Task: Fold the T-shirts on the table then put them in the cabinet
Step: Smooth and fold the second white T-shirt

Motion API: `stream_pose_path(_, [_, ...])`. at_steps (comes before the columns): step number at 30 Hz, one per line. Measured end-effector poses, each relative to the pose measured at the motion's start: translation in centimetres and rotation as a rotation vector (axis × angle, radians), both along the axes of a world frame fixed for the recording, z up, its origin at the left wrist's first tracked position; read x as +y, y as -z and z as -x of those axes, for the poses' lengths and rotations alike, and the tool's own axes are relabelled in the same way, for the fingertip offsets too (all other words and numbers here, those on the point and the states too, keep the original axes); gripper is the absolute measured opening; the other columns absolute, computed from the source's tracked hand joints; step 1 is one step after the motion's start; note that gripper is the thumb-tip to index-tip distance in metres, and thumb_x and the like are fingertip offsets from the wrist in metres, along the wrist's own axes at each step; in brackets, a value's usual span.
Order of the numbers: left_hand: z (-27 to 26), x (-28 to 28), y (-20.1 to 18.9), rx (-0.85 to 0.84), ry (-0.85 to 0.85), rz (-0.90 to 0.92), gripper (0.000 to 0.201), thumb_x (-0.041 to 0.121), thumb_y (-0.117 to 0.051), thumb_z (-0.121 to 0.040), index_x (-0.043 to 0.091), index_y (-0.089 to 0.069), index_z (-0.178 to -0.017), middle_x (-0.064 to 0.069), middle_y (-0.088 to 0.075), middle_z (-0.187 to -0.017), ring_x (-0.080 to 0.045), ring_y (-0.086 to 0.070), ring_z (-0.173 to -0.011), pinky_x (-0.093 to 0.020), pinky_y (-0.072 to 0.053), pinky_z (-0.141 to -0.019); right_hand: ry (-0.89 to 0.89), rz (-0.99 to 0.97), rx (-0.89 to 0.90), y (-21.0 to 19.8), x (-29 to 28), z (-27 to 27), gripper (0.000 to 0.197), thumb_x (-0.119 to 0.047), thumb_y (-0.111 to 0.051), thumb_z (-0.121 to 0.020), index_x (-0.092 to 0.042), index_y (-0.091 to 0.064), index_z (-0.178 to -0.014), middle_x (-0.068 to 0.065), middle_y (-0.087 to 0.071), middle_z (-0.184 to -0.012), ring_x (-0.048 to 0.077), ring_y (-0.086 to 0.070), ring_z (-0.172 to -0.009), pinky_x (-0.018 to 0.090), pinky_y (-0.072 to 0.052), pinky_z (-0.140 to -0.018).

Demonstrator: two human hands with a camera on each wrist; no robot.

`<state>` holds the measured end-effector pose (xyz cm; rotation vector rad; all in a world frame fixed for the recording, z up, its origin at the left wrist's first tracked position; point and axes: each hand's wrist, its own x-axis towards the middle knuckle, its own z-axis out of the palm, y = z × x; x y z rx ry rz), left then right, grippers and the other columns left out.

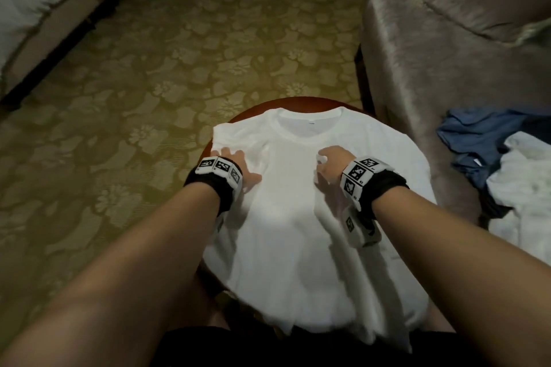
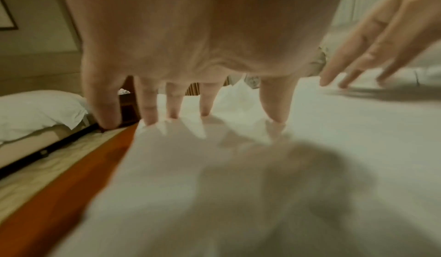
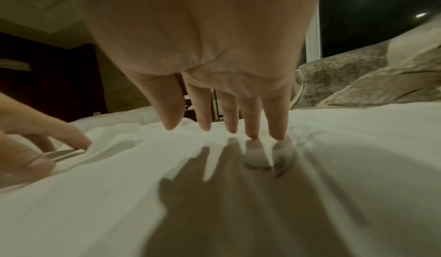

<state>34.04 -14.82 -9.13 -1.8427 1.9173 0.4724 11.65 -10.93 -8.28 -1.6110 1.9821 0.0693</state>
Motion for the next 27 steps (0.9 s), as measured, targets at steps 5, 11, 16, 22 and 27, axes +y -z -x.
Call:
stream_pose_path(5, [8.1,0.3,-1.2,0.182,0.028,0.08,0.079,0.059,-0.057,-0.082,0.02,-0.028,-0.145,-0.012,-0.022,-0.154,-0.036,-0.021,-0.14,-0.049,-0.027,-0.111,0.251,0.084,-0.018,-0.9,1.3,6.7,0.036,-0.013,-0.047,-0.093,-0.007,-0.055,-0.128,0.015,-0.052,-0.132,0.031,-0.053,-0.118,0.032,-0.044,-0.096])
stream_pose_path(11, [19.1,3.1,-0.4,0.374,0.17,0.028,0.073,0.046,-0.05,-0.093,0.027,-0.012,-0.152,-0.007,0.002,-0.16,-0.029,0.0,-0.147,-0.046,-0.014,-0.119,0.572,0.076,0.003,-0.1,3.3,15.9,0.047,-0.024,-0.05,-0.085,-0.006,-0.05,-0.128,0.014,-0.049,-0.133,0.037,-0.053,-0.116,0.044,-0.047,-0.097])
stream_pose_path(16, [23.6,4.4,1.7,0.312,0.219,-0.054,0.089,0.064,-0.047,-0.087,0.034,0.007,-0.151,-0.003,0.025,-0.157,-0.035,0.018,-0.144,-0.059,-0.007,-0.115,0.566,-0.195,-0.176,1.6,5.4,19.9,0.072,-0.058,-0.044,-0.092,-0.005,-0.04,-0.142,0.015,-0.045,-0.143,0.033,-0.046,-0.128,0.042,-0.037,-0.108])
stream_pose_path(22, [23.6,4.6,3.3,0.13,0.231,-0.083,0.102,0.085,-0.035,-0.075,0.035,0.013,-0.149,-0.001,0.029,-0.155,-0.035,0.024,-0.142,-0.07,0.0,-0.106,0.807,-0.372,-0.622,3.2,6.7,20.9,0.069,-0.051,-0.065,-0.083,-0.006,-0.048,-0.133,0.015,-0.057,-0.128,0.035,-0.057,-0.111,0.049,-0.046,-0.096])
stream_pose_path(27, [23.6,4.4,2.7,0.171,0.222,-0.107,0.112,0.088,-0.044,-0.067,0.035,0.013,-0.149,-0.001,0.03,-0.155,-0.033,0.026,-0.142,-0.071,-0.001,-0.106,0.788,-0.384,-0.604,3.3,6.2,21.2,0.063,-0.036,-0.071,-0.084,-0.005,-0.048,-0.134,0.016,-0.058,-0.121,0.03,-0.055,-0.081,0.042,-0.047,-0.076])
